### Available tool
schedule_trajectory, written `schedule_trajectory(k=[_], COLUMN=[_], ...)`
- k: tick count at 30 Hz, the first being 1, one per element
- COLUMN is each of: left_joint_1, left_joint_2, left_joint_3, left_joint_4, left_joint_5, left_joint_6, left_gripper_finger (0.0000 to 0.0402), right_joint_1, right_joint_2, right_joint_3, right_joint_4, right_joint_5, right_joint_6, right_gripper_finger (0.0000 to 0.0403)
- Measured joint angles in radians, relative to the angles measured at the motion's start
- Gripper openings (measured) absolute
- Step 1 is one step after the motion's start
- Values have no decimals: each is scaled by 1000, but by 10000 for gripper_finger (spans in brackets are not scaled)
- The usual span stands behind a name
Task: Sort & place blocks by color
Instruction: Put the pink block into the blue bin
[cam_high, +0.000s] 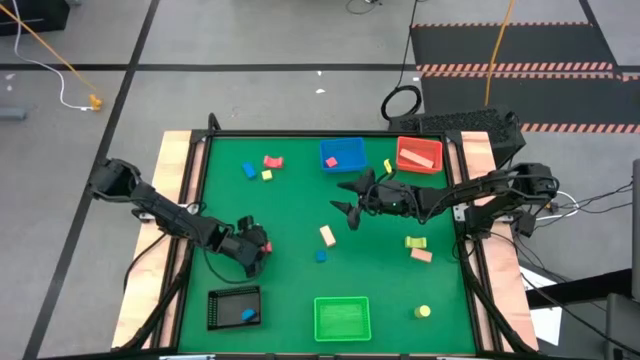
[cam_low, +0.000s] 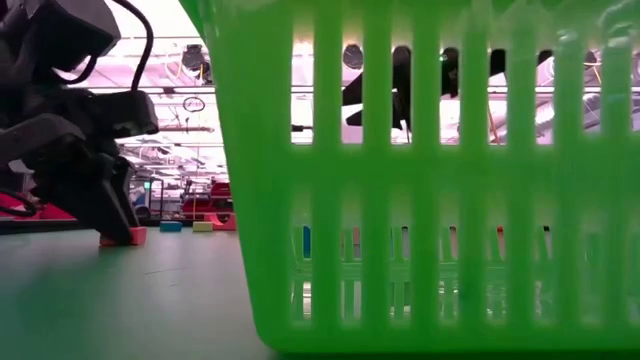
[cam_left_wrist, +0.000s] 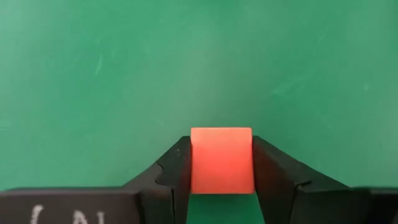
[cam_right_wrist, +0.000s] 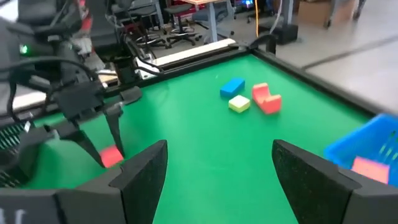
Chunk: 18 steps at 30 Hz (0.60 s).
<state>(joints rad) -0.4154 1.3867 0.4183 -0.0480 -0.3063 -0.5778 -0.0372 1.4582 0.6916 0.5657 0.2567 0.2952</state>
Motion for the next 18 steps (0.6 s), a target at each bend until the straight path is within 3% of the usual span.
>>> schedule_trajectory(k=[4,8,13,18], left_joint_1=[1,12,36,66], left_joint_2=[-5,-5,-5,9], left_joint_3=[-1,27,83,159], left_joint_4=[53,111,255,393], left_joint_5=[-3,-109,-258,-290], left_joint_6=[-3,29,238,452], left_gripper_finger=[133,133,133,133], right_joint_1=[-1,0,10,32], right_joint_2=[0,0,0,0], right_joint_3=[0,0,0,0], right_joint_4=[-31,-39,-43,-32], right_joint_5=[-81,-211,-264,-261], right_joint_6=[219,388,521,603], right_gripper_finger=[281,281,281,281])
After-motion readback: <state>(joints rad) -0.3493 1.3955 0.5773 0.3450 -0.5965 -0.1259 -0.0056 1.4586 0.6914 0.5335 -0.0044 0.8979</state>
